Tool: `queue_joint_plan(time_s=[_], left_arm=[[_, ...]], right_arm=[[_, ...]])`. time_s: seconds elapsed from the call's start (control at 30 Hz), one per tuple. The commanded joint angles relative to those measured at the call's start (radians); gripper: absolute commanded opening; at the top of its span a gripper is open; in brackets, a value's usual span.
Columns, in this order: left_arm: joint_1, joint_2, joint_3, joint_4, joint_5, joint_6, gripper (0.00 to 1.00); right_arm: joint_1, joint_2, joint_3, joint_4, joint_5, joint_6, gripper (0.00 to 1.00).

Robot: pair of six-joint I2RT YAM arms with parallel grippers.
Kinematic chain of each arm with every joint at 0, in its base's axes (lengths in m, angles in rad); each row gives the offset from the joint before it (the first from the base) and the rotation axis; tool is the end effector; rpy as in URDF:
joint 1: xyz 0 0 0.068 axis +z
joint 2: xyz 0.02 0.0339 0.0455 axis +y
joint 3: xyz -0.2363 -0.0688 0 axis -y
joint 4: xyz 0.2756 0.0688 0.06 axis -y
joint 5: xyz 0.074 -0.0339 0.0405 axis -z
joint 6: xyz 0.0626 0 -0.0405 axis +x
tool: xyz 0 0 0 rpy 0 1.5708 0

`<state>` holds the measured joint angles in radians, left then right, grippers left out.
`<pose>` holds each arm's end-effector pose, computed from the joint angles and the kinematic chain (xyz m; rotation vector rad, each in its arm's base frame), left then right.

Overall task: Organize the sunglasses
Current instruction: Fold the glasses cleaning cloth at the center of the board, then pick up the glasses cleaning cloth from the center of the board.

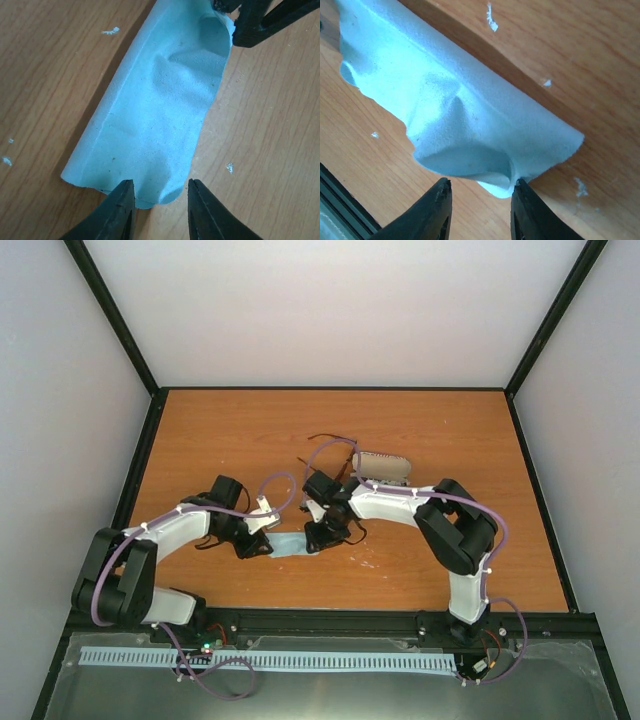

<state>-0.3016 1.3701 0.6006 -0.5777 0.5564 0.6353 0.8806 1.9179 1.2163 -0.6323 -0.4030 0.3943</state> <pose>0.2201 -0.1031 0.0724 1.3172 2.4083 -0.7215 0.2233 0.3090 0.0757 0.7953 -2.9022 -0.7069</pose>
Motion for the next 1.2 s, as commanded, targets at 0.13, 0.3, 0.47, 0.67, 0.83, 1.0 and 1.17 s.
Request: queue_joint_plan(time_s=[0.13,0.3,0.47,0.67,0.83,1.0,1.17], left_arm=[[-0.007,-0.070,-0.015,0.028,-0.016,0.006,0.42],[-0.007,-0.105,-0.009,0.080,-0.014,-0.054,0.52],[-0.007,-0.078,0.010,0.095,-0.019,-0.073,0.53],[-0.007,-0.072,0.006,0.111,-0.029,-0.077,0.53],[-0.007,-0.016,0.022,0.130,-0.028,-0.088,0.56],[-0.007,0.036,0.039,0.155,-0.036,-0.092,0.57],[-0.007,0.039,0.047,0.174,-0.041,-0.102,0.57]], right_arm=[[0.001,-0.114,-0.023,-0.001,-0.012,-0.006,0.40],[-0.008,-0.097,0.007,-0.023,0.100,0.041,0.45],[-0.009,-0.018,0.063,-0.058,0.169,0.051,0.46],[-0.025,0.006,0.091,-0.074,0.241,0.042,0.49],[-0.031,0.018,0.091,-0.083,0.250,0.022,0.50],[-0.032,0.039,0.104,-0.070,0.224,0.018,0.50],[-0.031,0.046,0.106,-0.054,0.203,0.021,0.50]])
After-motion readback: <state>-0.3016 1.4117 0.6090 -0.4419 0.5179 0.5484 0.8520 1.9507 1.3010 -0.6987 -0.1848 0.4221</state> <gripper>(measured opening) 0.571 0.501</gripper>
